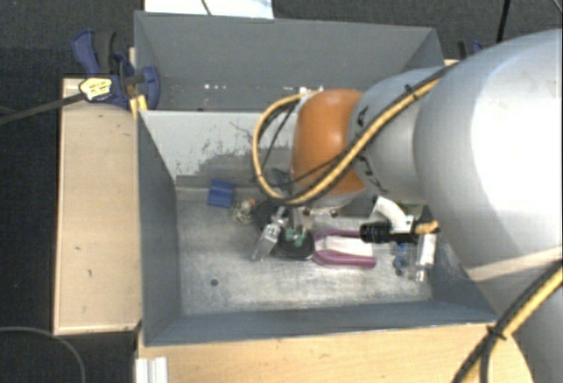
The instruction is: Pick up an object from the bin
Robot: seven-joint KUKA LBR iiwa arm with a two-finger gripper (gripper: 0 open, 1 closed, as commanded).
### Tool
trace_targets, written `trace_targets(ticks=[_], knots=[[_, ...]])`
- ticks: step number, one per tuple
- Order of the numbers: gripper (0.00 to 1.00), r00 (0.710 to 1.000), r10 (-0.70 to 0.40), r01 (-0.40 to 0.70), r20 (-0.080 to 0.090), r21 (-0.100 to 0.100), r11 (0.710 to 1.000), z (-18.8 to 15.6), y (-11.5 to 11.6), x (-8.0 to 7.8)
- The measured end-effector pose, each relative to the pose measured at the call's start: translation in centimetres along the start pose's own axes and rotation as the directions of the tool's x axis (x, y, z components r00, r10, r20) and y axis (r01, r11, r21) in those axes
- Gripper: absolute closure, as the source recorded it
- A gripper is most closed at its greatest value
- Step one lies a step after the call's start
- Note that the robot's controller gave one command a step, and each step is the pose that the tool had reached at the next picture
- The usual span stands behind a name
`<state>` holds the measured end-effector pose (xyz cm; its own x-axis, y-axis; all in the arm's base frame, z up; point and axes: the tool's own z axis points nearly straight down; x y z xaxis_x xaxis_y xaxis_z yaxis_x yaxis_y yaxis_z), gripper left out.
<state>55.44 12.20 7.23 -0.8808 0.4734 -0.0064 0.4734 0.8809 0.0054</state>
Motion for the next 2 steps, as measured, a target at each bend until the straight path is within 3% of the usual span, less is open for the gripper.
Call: trace_targets(ticks=[1, 2], knots=[[0.0, 1.0, 0.001, -0.001, -0.003, 0.001, 1.0, -0.15, 0.09, -0.1], [1.0, 1.0, 0.002, -0.002, 0.001, -0.004, 1.0, -0.39, 0.3, -0.22]])
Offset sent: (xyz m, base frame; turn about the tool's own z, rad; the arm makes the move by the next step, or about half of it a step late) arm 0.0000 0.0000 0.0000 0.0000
